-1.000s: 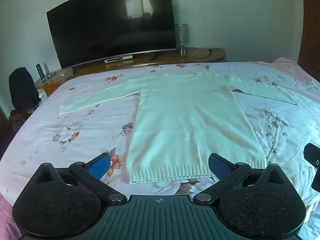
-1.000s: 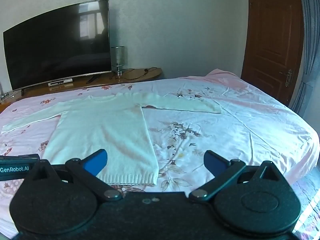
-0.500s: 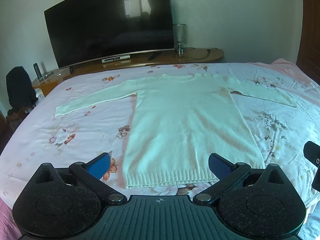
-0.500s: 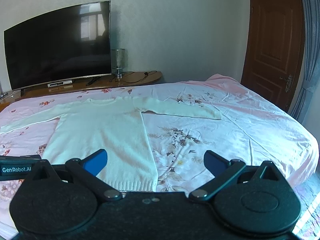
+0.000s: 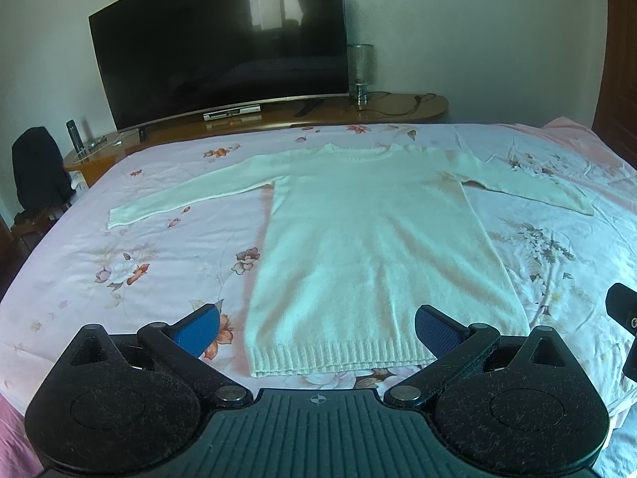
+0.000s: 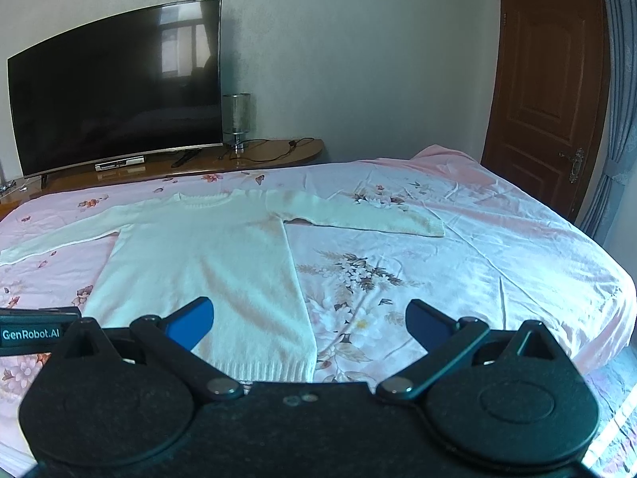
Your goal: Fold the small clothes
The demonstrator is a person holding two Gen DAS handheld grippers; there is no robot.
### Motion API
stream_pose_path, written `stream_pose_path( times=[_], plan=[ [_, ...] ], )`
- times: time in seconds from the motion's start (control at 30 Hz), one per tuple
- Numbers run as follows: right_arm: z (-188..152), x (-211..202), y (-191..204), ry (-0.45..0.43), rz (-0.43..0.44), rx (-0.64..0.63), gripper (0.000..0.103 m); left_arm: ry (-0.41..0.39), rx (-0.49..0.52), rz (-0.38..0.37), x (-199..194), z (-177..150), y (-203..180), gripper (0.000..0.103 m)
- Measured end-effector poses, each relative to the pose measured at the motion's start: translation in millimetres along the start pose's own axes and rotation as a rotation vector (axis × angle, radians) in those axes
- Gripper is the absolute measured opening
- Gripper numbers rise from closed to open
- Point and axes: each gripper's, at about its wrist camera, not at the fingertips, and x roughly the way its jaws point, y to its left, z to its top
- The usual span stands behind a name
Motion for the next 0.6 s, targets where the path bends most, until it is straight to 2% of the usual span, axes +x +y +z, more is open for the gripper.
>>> stream_pose_path(
  times=[0.6],
  plan=[
    [5.3, 8.7, -0.9, 0.0, -0.009, 0.003, 0.103, 0.01, -0.021, 0.001, 10.1, 6.9, -2.1, 0.103]
  ],
)
